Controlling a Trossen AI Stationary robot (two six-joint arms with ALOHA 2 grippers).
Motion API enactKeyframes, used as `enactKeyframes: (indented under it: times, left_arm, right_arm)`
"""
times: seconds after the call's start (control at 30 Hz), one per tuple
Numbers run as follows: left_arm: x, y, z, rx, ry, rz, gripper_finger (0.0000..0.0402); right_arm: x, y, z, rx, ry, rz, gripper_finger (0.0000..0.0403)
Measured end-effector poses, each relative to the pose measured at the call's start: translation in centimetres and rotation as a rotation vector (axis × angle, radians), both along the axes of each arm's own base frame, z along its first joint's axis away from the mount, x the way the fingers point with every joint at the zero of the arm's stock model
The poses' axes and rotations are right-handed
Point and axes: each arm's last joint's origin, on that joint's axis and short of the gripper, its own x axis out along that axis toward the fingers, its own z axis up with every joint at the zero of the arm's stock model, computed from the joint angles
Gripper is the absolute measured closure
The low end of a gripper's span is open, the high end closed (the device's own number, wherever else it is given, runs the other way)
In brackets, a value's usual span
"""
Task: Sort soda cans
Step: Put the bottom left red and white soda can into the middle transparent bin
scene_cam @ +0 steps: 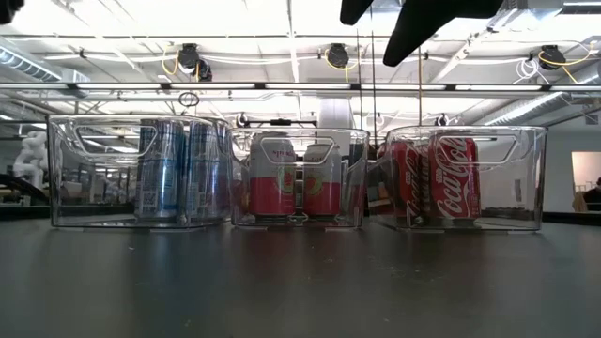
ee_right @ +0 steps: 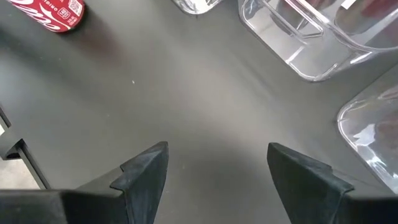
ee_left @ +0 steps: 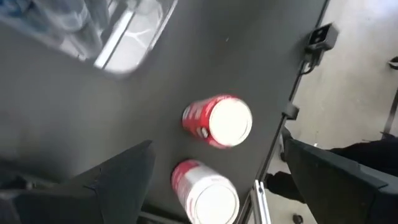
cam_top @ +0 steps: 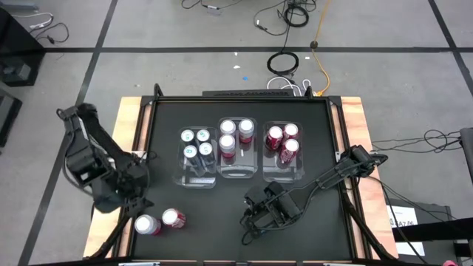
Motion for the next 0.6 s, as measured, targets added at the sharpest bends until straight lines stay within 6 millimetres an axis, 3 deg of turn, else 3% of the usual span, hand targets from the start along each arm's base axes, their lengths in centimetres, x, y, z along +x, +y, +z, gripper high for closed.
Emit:
enactKeyframes:
  times: [0.23,0.6]
  left_arm:
    - [-1.7,-1.6,-2.5,-0.014,0.075,0.008,0.0036]
    - [-2.3,-4.3,-5.5,-0.014,0.141,-0.137,0.0036]
  right_arm:
    - [0.0,0.0,0.0,-0.006,0.001,0.013,0.0138]
    - [0.8,0.5,0.4,0.093,-0.106,-0.070,0.0138]
